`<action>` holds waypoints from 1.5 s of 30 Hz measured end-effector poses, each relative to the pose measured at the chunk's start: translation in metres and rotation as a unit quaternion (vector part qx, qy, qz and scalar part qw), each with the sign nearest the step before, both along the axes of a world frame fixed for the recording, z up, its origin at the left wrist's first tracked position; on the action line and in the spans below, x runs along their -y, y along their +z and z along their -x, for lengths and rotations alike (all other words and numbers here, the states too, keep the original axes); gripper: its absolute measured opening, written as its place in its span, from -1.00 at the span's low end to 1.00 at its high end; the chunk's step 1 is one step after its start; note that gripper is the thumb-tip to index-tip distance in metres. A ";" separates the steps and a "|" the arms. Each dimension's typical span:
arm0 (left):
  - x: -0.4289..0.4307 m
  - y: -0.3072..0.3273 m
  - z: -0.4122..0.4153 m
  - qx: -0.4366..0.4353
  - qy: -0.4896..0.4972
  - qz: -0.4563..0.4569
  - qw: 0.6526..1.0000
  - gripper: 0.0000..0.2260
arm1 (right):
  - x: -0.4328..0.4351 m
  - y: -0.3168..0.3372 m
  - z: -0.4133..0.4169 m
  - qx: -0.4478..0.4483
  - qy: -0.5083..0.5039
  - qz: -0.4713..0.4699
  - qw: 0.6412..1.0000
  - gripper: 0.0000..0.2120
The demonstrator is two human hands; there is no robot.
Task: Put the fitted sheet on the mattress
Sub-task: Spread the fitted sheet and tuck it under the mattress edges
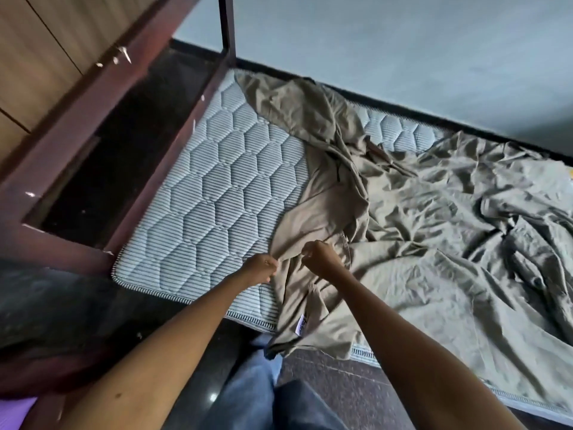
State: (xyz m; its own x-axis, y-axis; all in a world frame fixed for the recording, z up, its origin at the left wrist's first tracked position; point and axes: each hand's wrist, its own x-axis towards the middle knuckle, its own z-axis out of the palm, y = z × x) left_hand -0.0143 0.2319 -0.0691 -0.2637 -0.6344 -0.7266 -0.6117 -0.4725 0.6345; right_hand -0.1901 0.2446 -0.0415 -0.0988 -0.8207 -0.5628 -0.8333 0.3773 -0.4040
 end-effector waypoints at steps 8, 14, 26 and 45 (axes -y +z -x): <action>0.019 -0.067 0.041 0.056 -0.025 -0.056 0.997 -0.85 | 0.012 -0.094 0.052 -0.002 -0.115 -0.072 0.991 -0.59; 0.038 -0.086 0.073 0.060 -0.032 -0.031 0.997 -0.82 | 0.000 -0.146 0.068 0.025 -0.076 -0.165 0.983 -0.74; 0.009 -0.079 0.098 0.033 -0.055 -0.113 0.992 -0.67 | 0.017 -0.122 0.056 0.158 0.039 -0.129 0.978 -0.84; 0.039 0.107 0.058 -0.123 0.376 0.019 0.918 -0.89 | 0.070 0.081 0.037 0.344 0.179 0.133 0.912 -0.72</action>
State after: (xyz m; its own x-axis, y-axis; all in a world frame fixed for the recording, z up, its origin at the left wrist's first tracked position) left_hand -0.0720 0.1926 0.0380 0.1052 -0.7282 -0.6773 0.0428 -0.6771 0.7346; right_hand -0.2274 0.1746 0.0398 0.5037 -0.8474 -0.1677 -0.3996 -0.0565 -0.9150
